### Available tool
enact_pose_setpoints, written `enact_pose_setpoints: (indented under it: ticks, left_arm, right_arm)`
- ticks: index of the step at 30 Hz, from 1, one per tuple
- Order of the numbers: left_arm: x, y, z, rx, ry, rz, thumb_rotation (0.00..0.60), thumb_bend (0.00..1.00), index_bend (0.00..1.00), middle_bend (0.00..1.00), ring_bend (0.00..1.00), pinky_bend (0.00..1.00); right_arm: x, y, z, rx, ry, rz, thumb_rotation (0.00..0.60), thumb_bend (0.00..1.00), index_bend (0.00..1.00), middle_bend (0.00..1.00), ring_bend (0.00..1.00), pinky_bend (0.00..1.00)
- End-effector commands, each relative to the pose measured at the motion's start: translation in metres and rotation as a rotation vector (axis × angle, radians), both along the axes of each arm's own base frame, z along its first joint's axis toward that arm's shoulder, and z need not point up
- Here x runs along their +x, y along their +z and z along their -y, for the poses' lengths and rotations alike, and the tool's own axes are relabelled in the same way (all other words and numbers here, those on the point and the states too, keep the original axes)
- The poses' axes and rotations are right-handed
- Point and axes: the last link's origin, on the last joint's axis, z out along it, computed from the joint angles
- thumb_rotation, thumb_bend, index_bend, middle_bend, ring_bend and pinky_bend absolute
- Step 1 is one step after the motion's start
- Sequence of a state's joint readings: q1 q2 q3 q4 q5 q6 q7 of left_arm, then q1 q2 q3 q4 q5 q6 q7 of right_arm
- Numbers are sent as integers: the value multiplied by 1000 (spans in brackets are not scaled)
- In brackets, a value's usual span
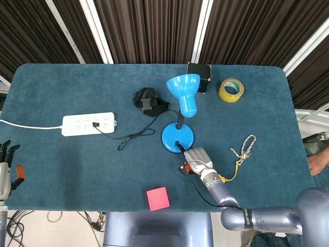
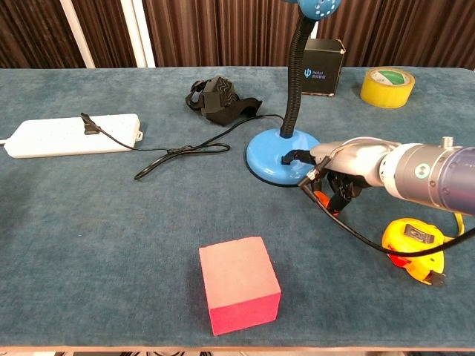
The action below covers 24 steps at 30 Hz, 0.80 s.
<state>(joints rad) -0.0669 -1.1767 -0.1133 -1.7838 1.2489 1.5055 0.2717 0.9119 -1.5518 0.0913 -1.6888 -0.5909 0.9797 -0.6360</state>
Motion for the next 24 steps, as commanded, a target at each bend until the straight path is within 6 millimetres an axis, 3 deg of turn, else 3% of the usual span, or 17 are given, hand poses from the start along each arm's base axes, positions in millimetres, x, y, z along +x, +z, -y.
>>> enact_pose_setpoints:
  ticks: [1,9,15,24]
  left_arm:
    - [0,0,0,1,-1,-1,600,638,161,28,0,0]
    - [0,-1,0,-3,8,-2,600,638,161,27,0,0]
    - [0,-1,1,1,6,-1,600,638,161,27,0,0]
    - [1,-1,1,2,6,-3,600,638,161,27,0,0]
  right_arm:
    - [-2,6,5,-46,-5,10,600,653,22,316,483,1000]
    - [-13,36,5,-119,-44,65,600,653,22,313,482,1000]
    - [-32,68,-6,-161,-70,88,600,653,19,297,464,1000]
    - [-87,135,-44,-256,-73,6,600,493,0,161,228,1000]
